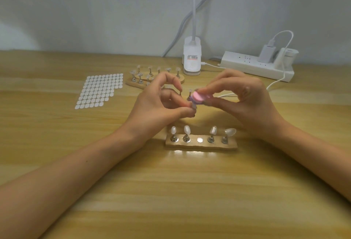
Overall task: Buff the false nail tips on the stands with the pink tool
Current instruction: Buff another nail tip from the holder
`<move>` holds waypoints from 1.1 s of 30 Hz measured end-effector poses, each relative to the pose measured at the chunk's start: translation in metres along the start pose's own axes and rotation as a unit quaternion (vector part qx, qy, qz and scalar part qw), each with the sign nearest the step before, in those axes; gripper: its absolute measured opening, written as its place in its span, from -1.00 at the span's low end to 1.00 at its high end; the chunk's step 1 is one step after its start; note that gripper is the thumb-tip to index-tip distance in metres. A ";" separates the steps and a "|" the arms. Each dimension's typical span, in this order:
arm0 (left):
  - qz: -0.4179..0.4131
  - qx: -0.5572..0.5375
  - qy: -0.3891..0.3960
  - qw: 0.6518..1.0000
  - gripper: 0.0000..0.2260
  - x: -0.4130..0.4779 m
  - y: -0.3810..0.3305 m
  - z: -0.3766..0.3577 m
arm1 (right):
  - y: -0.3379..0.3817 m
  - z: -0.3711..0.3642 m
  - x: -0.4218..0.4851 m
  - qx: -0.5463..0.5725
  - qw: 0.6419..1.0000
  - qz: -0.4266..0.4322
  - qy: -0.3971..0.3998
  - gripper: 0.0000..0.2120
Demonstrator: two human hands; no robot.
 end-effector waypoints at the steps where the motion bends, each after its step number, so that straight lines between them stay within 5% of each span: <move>1: -0.002 0.009 0.000 1.000 -0.60 0.000 -0.001 0.000 | 0.001 -0.001 0.000 -0.003 1.000 0.008 0.007 -0.79; 33: -0.020 0.044 -0.019 0.999 -0.61 -0.001 -0.003 0.002 | 0.003 -0.002 -0.002 -0.017 0.999 0.038 0.021 -0.80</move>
Point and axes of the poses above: each hand's wrist, its own x-axis towards the middle knuckle, its own z-axis out of the back of the hand, y = z × x, the point moved 7 cm from there along x, towards the middle knuckle, and after that the axes turned 8 degrees about -x, right-handed, at the moved point
